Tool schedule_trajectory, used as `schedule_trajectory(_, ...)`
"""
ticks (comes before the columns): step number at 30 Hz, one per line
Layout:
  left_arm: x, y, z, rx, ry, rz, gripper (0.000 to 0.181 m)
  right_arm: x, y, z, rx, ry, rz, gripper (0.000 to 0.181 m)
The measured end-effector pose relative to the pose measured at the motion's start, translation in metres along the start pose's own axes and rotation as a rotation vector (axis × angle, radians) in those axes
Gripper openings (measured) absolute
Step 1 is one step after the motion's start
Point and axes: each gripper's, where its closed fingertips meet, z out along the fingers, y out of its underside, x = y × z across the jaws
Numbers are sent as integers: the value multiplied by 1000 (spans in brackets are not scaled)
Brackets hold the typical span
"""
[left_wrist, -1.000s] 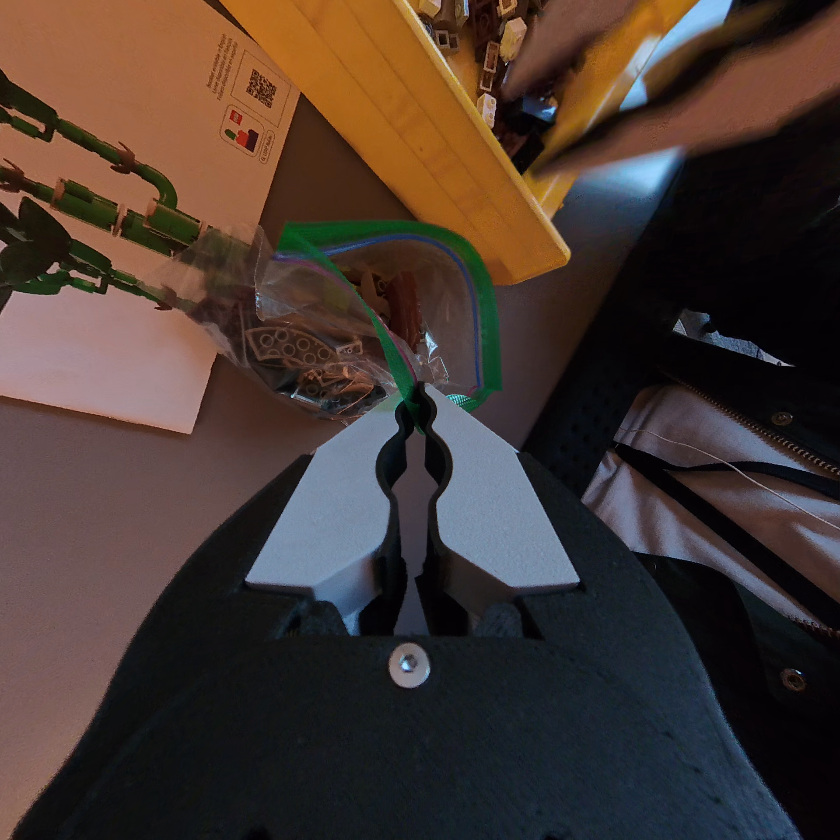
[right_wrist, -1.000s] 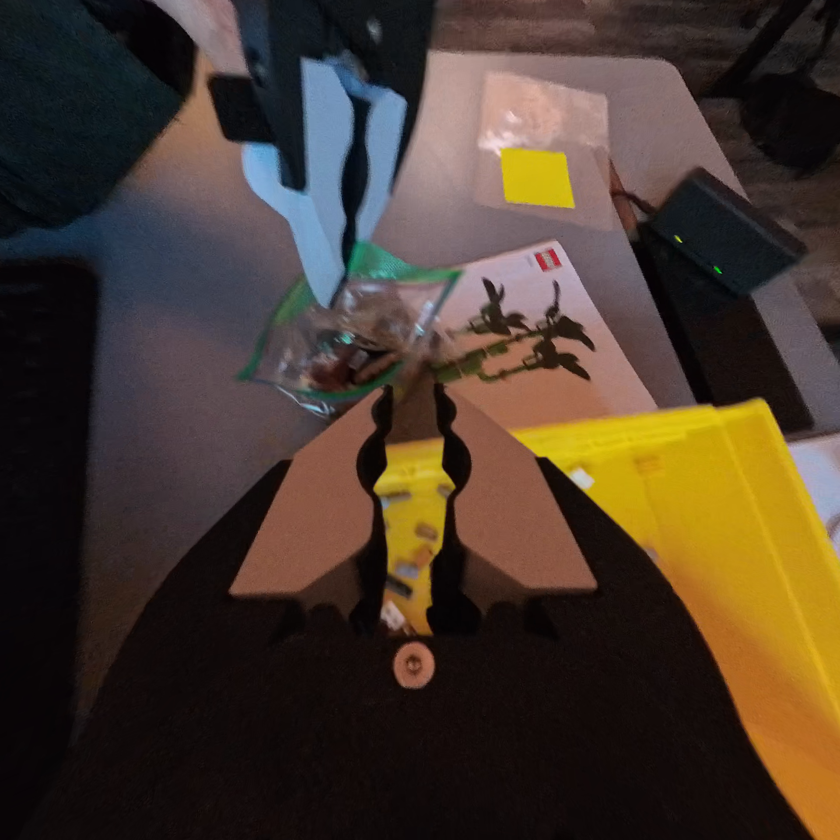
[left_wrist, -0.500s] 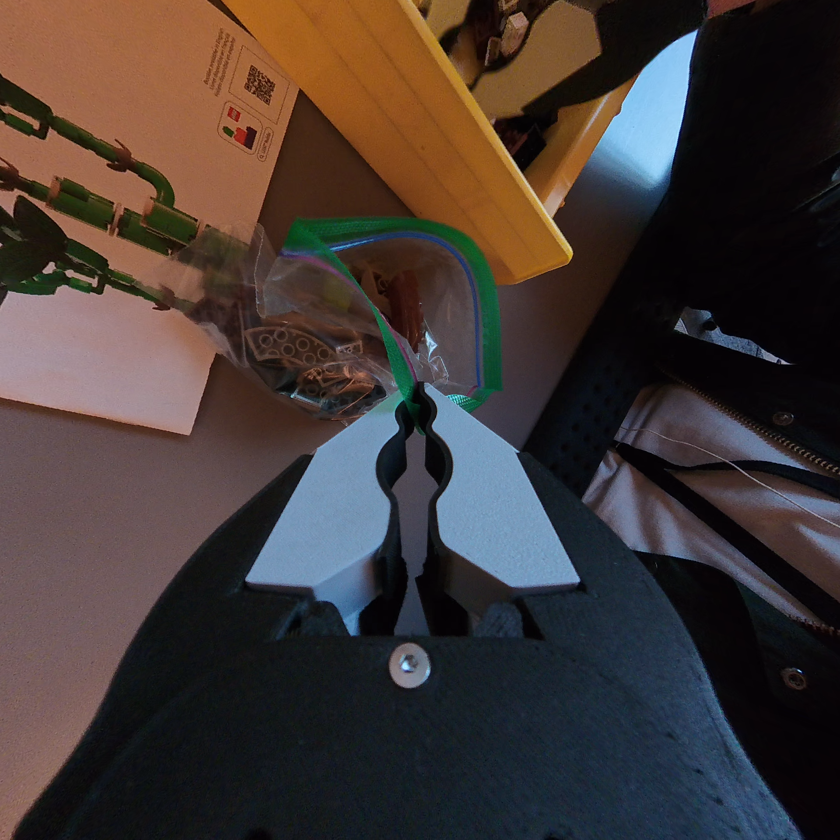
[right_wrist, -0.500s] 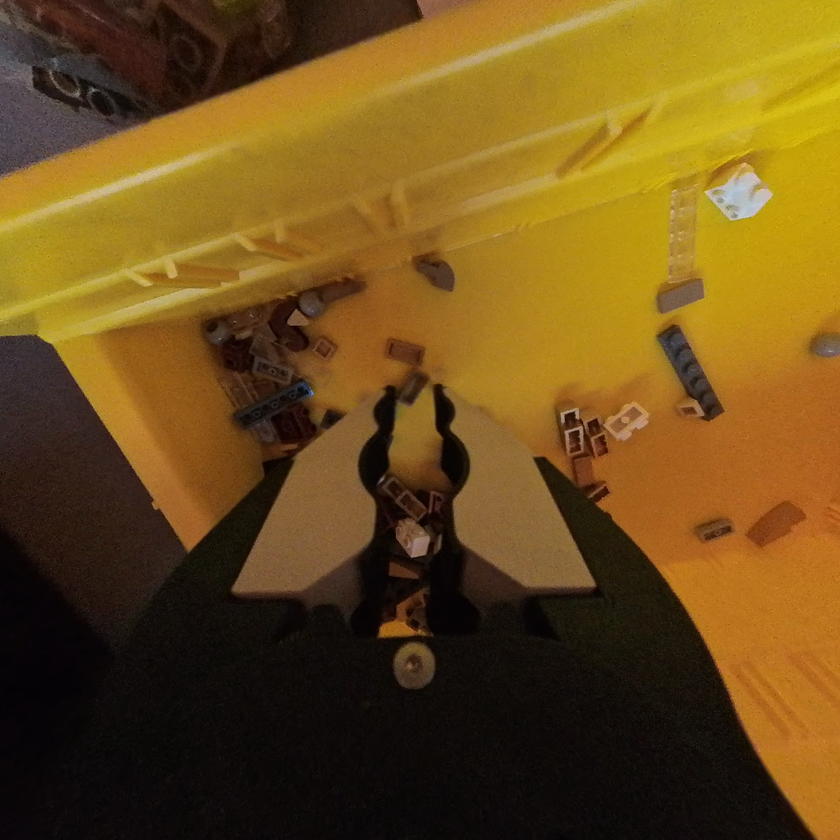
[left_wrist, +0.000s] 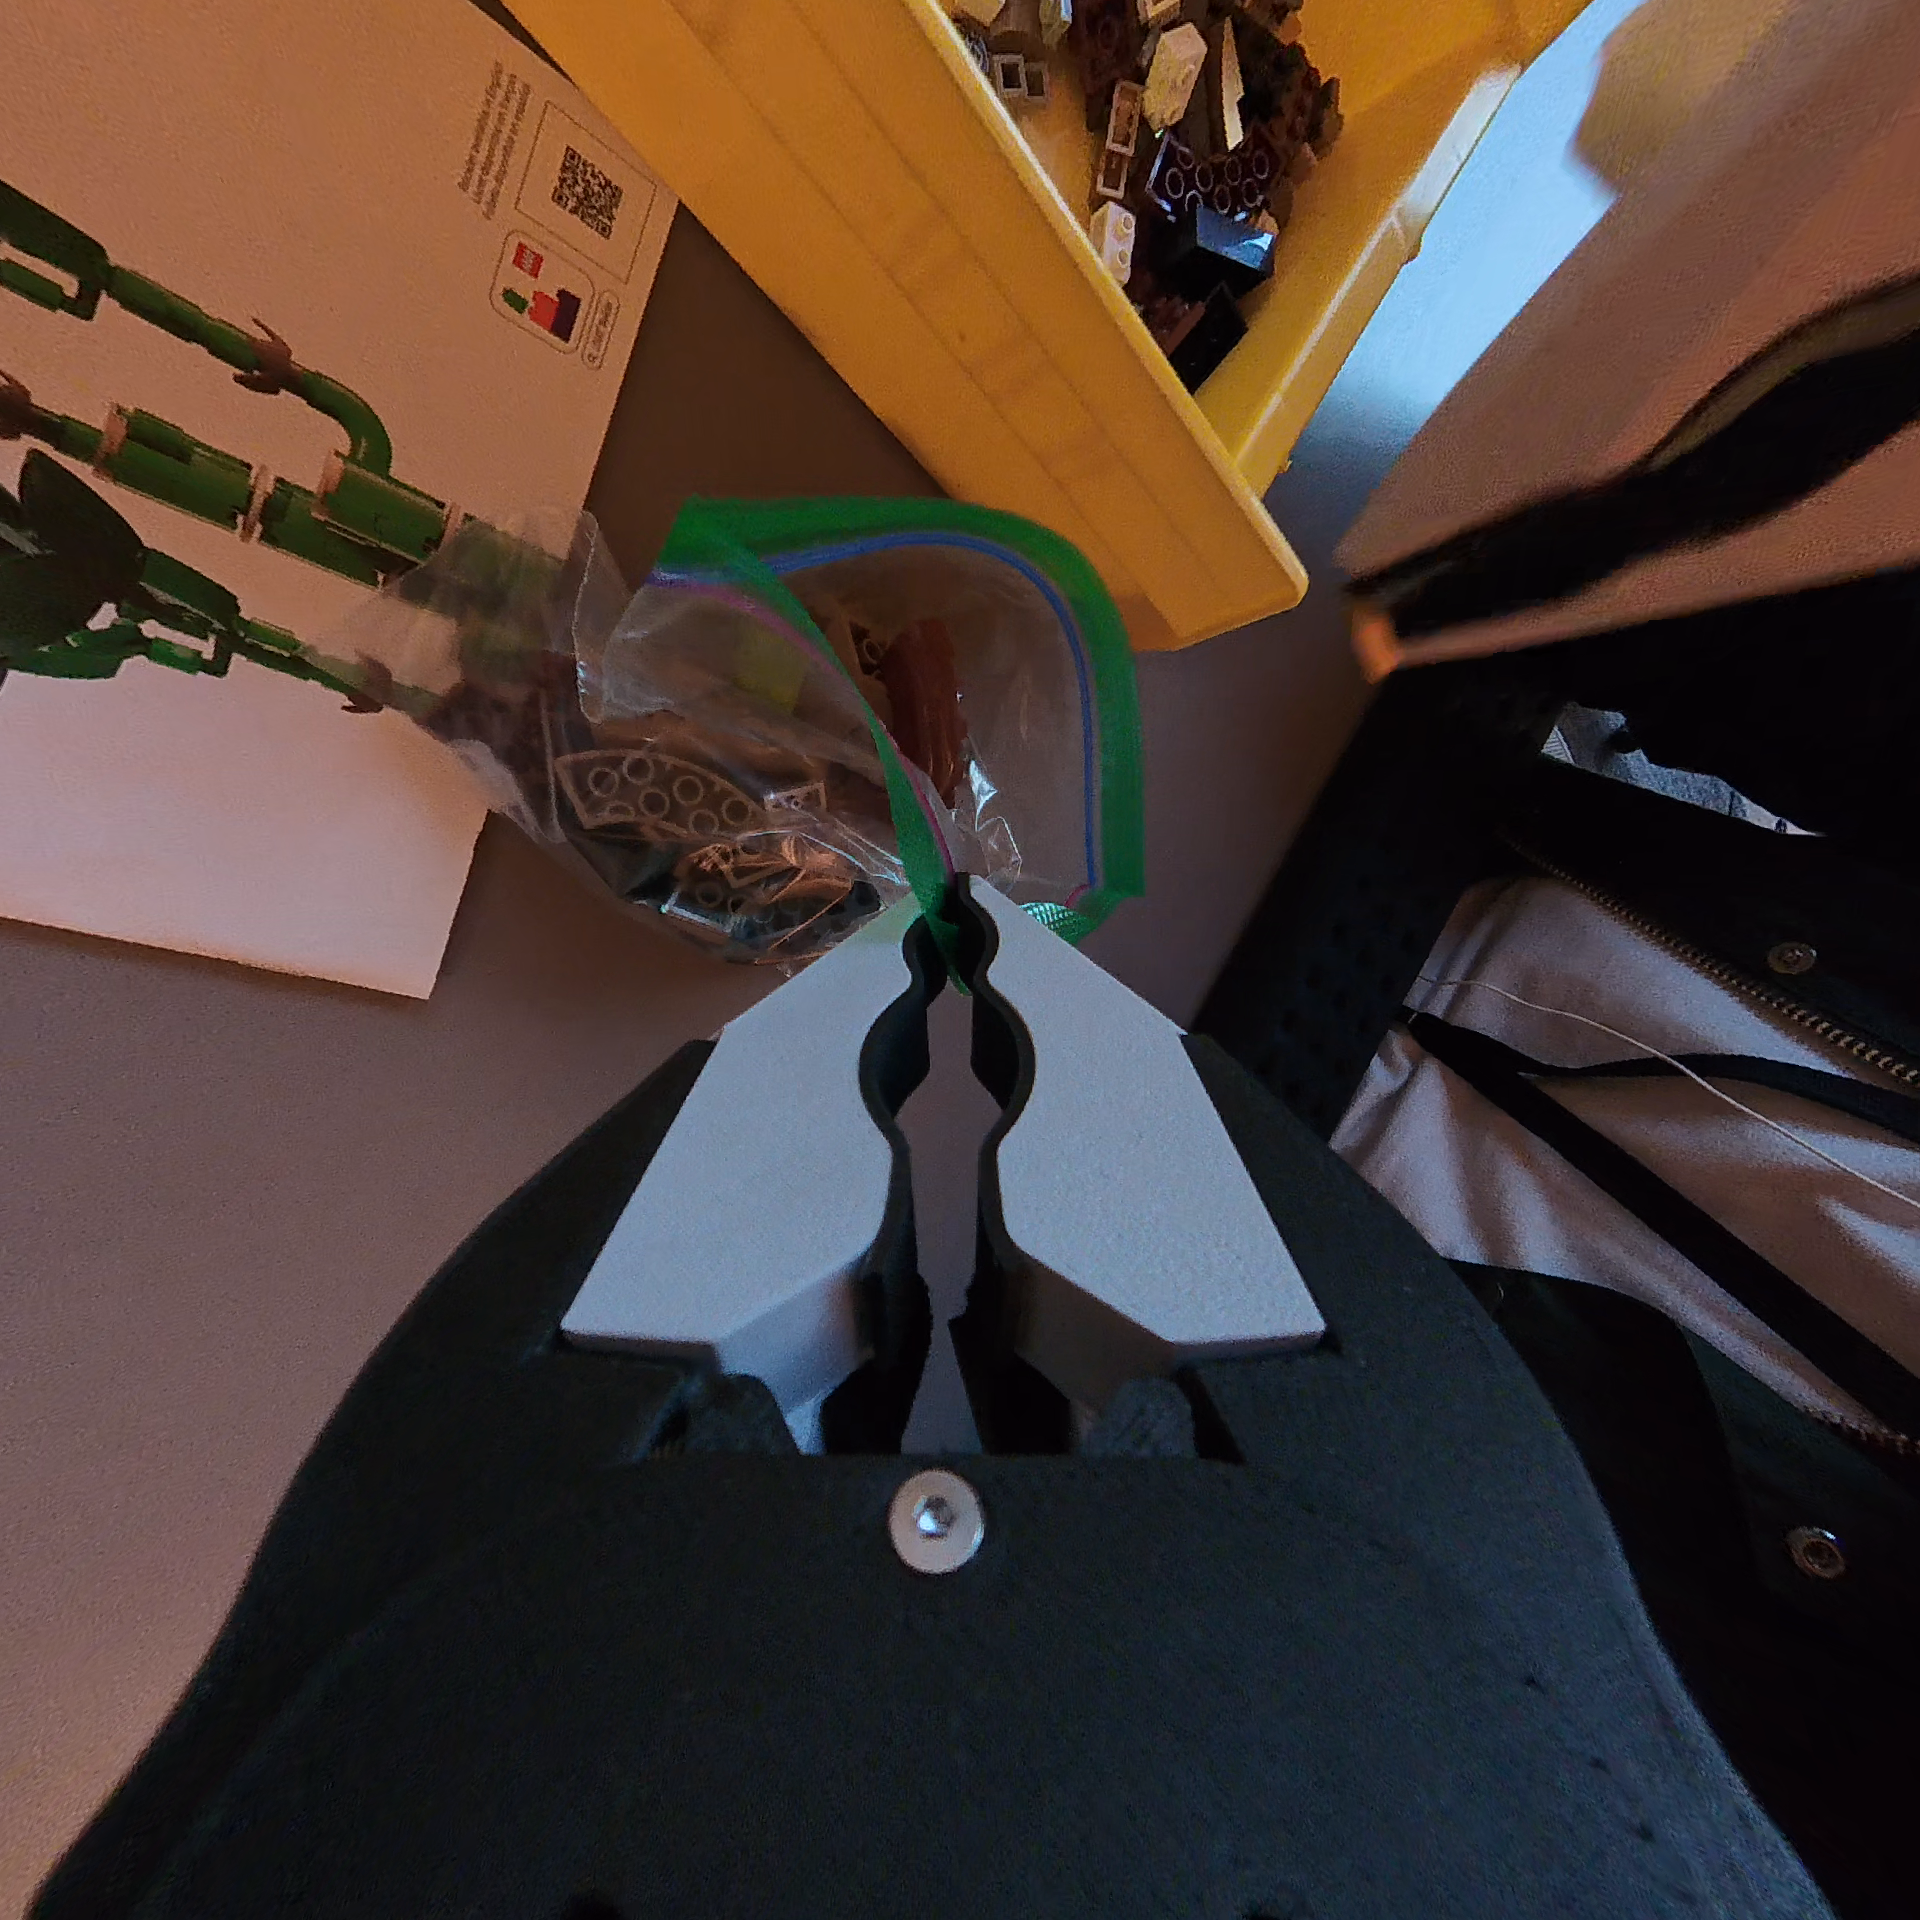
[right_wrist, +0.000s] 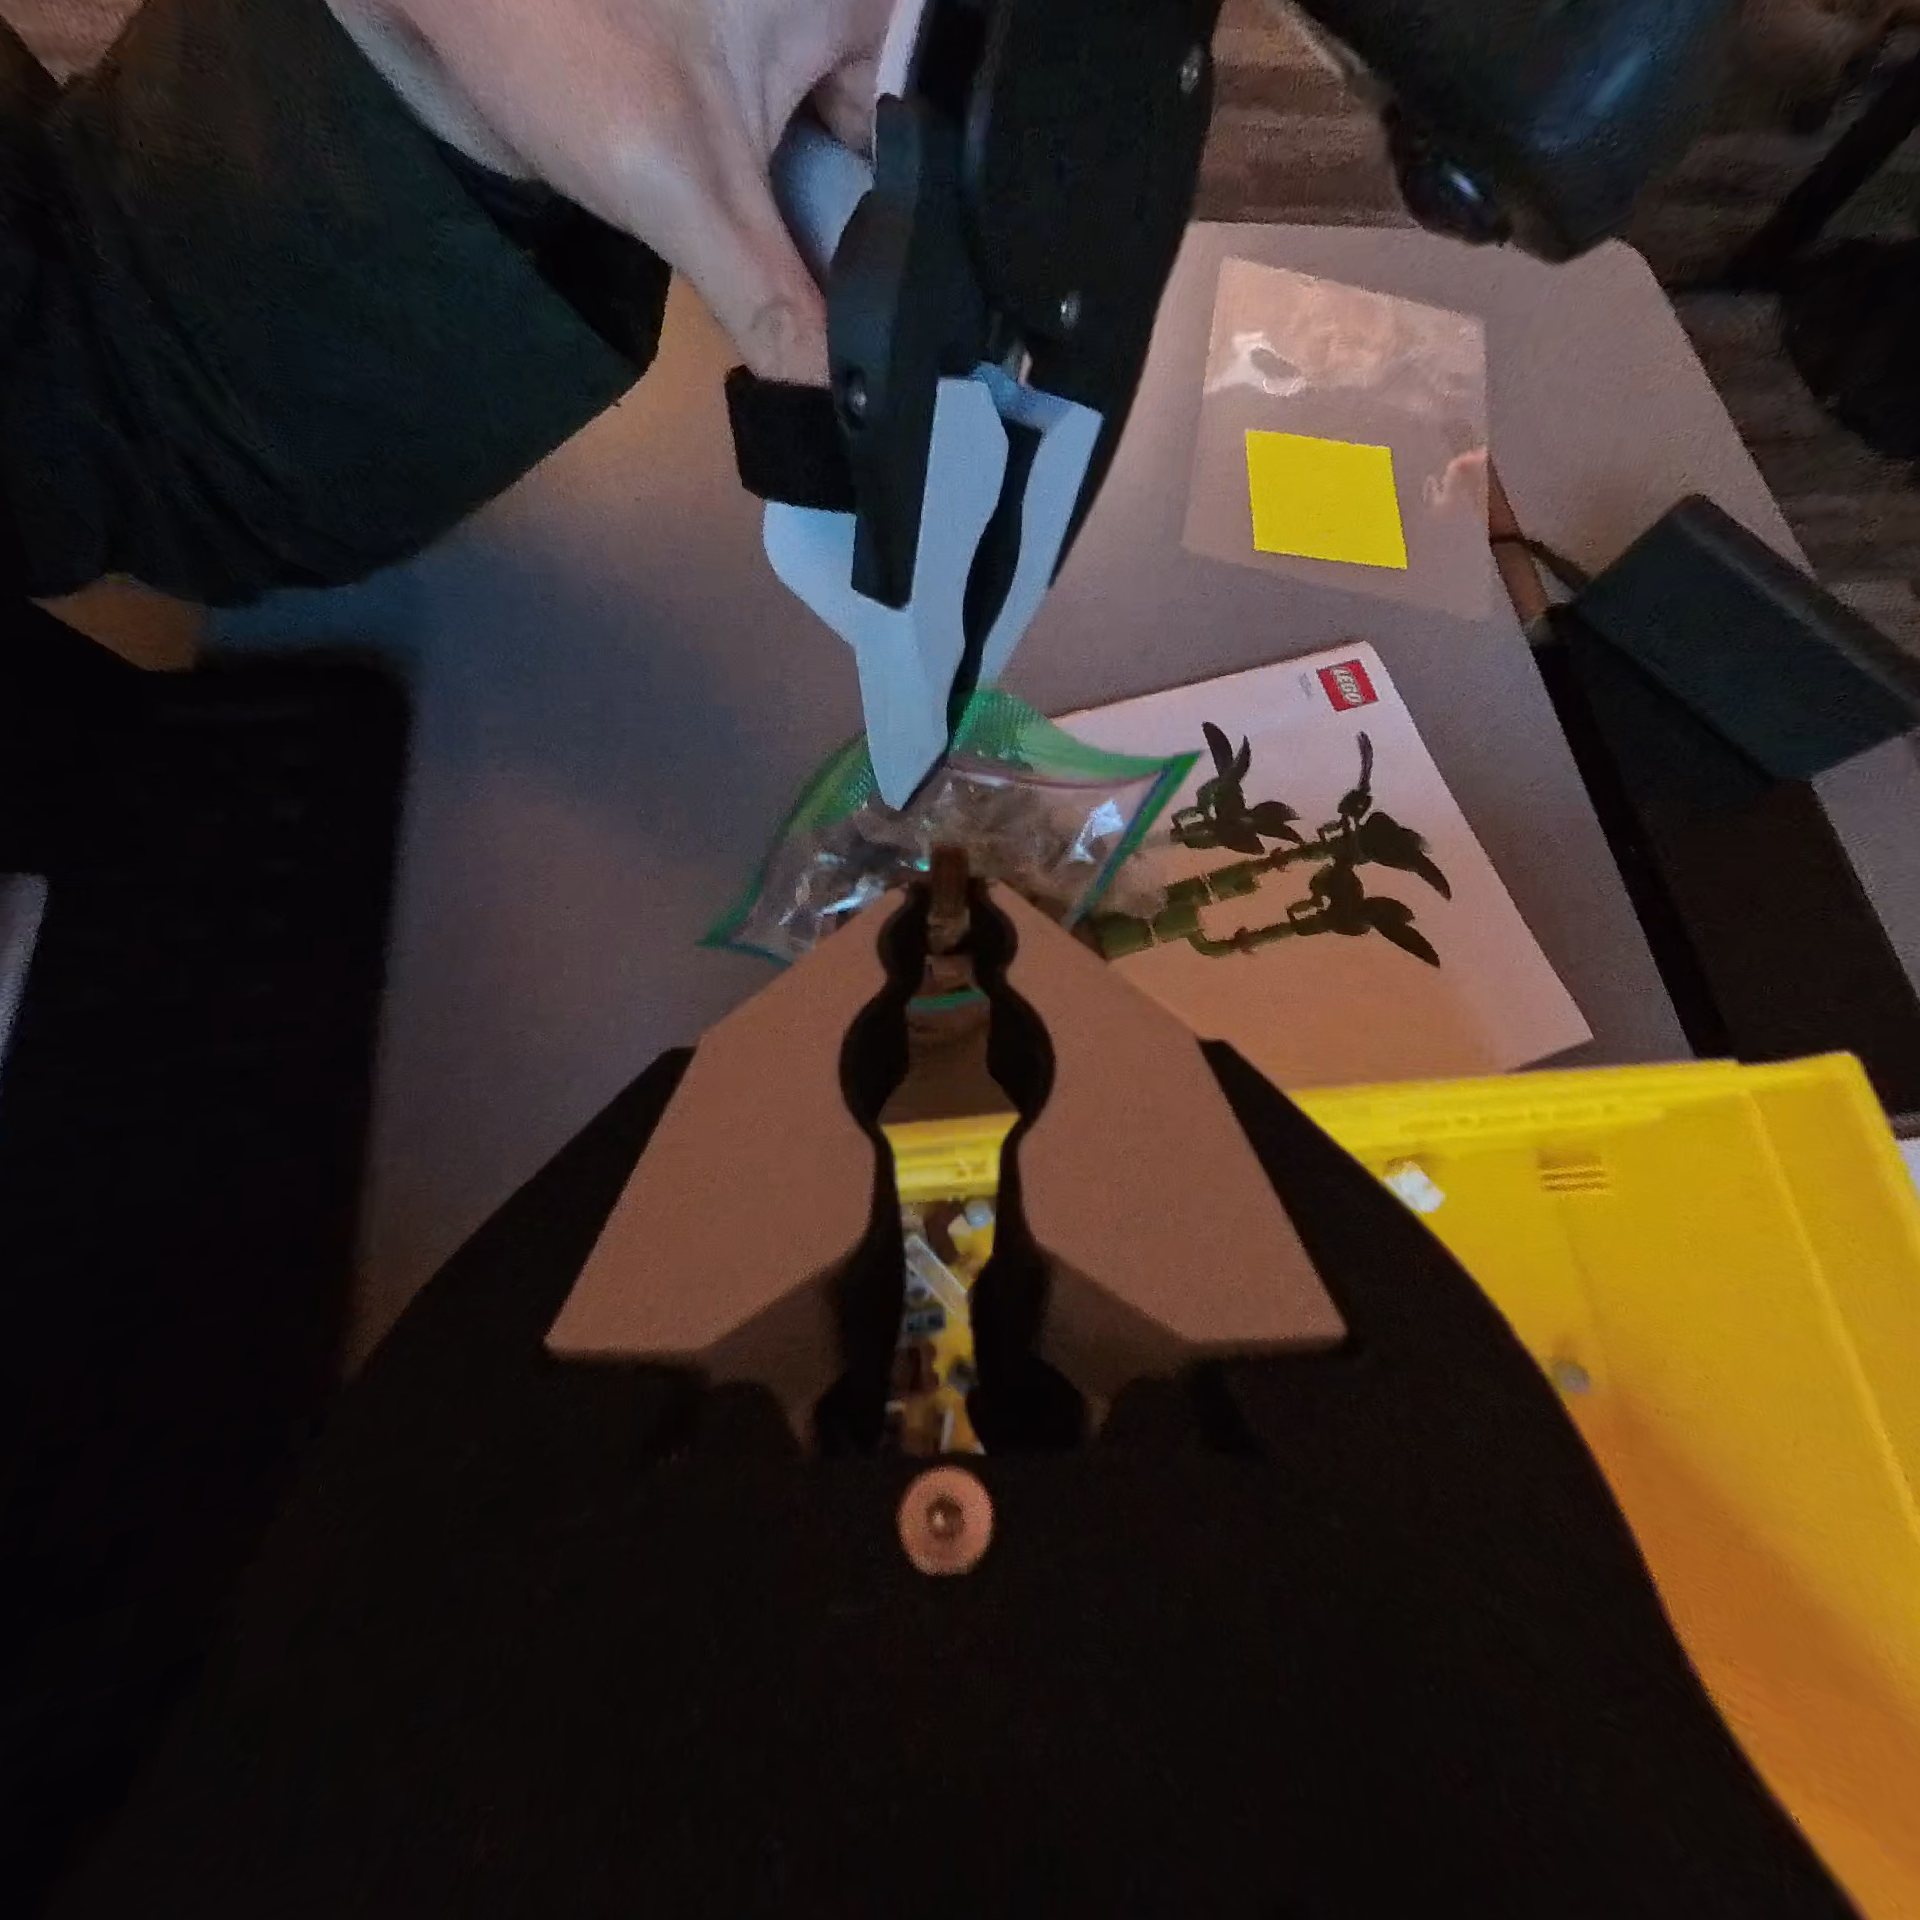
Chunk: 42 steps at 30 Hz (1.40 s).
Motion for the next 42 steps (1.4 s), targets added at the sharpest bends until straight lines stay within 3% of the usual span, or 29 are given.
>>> schedule_trajectory(4,0,1,-1,0,-3,2,0,6,21,25,-112,21,-1,21)
schedule_trajectory(8,0,0,-2,5,-2,1,0,32,31,2,-79,80,61,20)
schedule_trajectory(13,0,1,0,-1,-1,1,0,68,149,2,-470,119,264,20)
schedule_trajectory(19,-1,1,-1,2,1,-4,0,62,180,18,-573,61,231,19)
schedule_trajectory(23,0,1,-2,2,0,1,0,62,179,21,-551,48,225,6)
schedule_trajectory(29,0,1,-2,4,0,0,0,61,165,11,-502,51,206,3)
schedule_trajectory(34,0,1,-1,1,2,-1,0,48,93,-8,-239,28,164,3)
schedule_trajectory(38,0,1,0,-2,3,0,0,6,14,-5,31,-98,80,3)
schedule_trajectory(40,0,1,0,-2,3,0,0,-12,-1,7,69,-157,67,3)
schedule_trajectory(42,0,1,0,-2,2,-1,0,-6,9,24,-2,-100,67,11)
